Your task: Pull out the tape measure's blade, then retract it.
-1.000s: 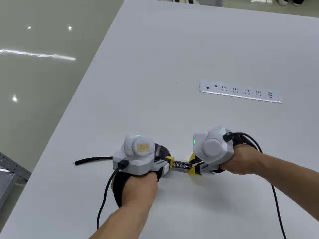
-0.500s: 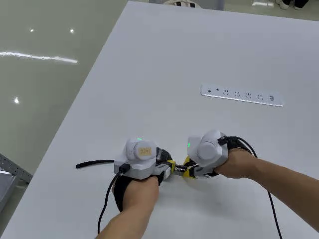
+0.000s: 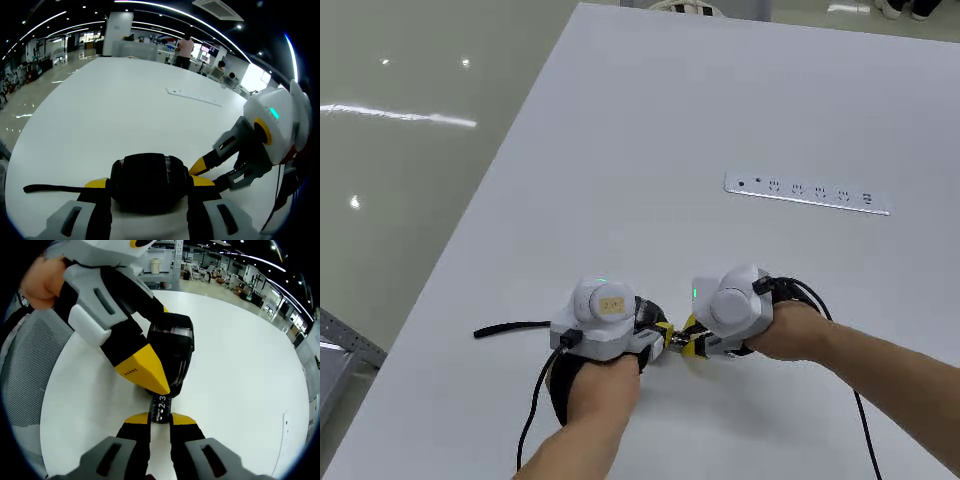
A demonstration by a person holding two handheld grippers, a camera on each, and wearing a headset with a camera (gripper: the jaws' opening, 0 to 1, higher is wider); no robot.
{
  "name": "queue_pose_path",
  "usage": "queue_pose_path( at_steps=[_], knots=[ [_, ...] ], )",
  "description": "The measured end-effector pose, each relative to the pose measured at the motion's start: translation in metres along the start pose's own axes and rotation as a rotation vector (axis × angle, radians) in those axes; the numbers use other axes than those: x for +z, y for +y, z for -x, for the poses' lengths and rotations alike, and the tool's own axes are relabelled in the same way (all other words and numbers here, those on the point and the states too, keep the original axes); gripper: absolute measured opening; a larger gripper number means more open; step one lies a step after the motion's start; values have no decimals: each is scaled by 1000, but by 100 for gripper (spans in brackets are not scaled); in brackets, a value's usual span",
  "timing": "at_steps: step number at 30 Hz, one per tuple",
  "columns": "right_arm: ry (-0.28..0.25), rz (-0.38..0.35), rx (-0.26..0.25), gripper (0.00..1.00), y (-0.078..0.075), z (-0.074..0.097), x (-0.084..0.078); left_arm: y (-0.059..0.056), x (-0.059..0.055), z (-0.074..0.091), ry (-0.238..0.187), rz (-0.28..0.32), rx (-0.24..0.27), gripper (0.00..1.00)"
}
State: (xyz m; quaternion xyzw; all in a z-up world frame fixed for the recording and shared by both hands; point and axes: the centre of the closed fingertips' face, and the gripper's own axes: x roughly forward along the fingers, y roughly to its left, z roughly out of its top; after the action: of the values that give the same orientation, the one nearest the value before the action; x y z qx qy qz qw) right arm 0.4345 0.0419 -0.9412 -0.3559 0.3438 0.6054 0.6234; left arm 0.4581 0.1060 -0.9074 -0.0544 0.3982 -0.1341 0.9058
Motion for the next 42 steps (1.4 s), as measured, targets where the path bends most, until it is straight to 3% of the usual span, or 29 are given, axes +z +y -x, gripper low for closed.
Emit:
queue_pose_path(
  at_steps=[19,42],
  knots=[
    [-26,-15,-66,14,-1,-2,7,0,0,0,-11,-9,0,56],
    [-46,15,-65,14,-2,-7,13,0,-1,-1,-7,-9,-9,56]
  ],
)
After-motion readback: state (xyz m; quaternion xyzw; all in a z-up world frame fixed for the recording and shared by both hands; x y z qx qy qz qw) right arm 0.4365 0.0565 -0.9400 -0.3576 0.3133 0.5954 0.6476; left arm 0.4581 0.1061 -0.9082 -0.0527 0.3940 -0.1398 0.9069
